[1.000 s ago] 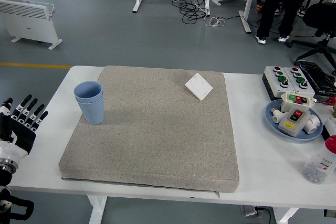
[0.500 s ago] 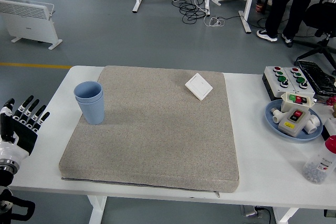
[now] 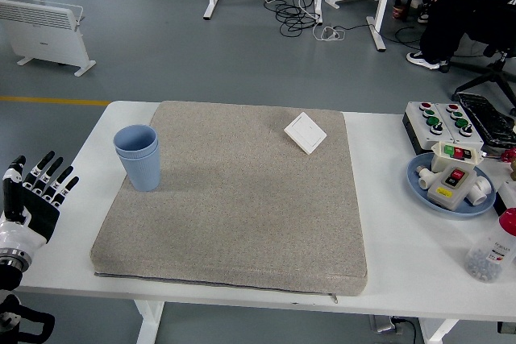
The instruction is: Push cup pick cup insert cup
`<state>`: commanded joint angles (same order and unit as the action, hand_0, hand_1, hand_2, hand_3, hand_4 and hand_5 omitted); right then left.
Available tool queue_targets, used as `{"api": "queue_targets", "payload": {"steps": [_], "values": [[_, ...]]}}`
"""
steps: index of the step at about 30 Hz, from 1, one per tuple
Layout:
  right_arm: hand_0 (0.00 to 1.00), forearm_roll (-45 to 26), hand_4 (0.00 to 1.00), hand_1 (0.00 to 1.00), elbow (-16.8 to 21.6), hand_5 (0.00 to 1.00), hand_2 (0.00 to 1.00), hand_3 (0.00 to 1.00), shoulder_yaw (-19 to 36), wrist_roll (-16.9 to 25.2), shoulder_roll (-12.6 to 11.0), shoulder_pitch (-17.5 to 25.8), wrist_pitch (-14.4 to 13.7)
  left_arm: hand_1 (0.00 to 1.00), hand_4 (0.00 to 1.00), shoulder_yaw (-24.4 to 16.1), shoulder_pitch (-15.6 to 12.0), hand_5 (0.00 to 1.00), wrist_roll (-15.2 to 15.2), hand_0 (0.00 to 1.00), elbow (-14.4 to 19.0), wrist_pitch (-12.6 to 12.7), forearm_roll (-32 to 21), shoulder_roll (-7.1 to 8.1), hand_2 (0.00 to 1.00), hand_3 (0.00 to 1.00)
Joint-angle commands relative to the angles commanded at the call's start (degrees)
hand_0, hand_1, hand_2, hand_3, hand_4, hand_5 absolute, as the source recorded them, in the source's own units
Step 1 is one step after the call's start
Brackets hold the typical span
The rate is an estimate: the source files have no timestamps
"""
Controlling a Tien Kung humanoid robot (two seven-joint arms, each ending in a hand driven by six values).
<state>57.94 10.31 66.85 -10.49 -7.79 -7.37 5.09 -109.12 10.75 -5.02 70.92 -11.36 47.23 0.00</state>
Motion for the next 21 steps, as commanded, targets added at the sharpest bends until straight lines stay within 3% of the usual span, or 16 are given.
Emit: {"api": "queue_targets", "payload": {"steps": [21], "values": [[0.780, -0.4, 0.139, 0.697, 0.0, 0.480, 0.710, 0.578, 1.1, 0.3, 0.9, 1.2, -0.9, 0.863, 0.616, 1.0, -1.2, 0.998, 0.1, 0.848, 0.2, -0.1, 0.0, 0.00, 0.917, 0.826]]}}
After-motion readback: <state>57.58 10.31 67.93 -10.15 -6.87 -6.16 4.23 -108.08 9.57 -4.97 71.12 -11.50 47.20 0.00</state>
